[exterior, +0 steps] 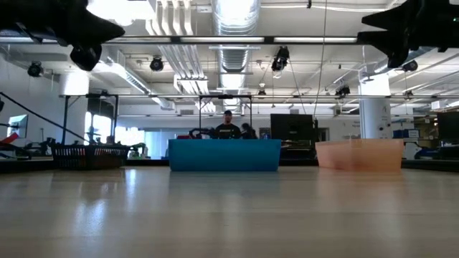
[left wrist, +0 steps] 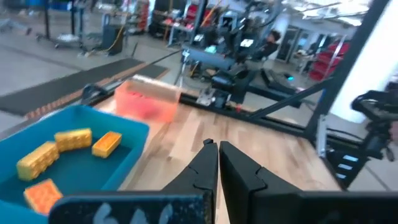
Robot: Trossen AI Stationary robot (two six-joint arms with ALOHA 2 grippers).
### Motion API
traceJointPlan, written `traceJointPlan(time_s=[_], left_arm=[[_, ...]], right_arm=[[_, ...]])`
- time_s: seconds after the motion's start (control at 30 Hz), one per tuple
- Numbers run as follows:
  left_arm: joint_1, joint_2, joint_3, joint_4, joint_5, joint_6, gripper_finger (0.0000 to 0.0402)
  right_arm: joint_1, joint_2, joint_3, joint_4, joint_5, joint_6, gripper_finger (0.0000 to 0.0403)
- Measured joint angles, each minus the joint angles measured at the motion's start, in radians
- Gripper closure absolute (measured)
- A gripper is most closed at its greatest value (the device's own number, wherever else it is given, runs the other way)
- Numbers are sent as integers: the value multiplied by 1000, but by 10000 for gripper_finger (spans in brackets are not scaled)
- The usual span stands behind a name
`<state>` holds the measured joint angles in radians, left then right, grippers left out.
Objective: Sort & place blocks by color
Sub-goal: Return to Home Position
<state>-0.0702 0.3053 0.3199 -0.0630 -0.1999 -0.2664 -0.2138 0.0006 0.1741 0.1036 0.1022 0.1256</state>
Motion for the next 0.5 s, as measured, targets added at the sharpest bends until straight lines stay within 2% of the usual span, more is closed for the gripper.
traceJointPlan(time_s=[0.27,0.5], left_arm=[[-47,-70,-5,1,1,20,402],[-70,-146,-71,-8,4,11,402]], right_arm=[[0,4,-15,-10,3,-12,202],[0,0,-40,28,3,-22,202]])
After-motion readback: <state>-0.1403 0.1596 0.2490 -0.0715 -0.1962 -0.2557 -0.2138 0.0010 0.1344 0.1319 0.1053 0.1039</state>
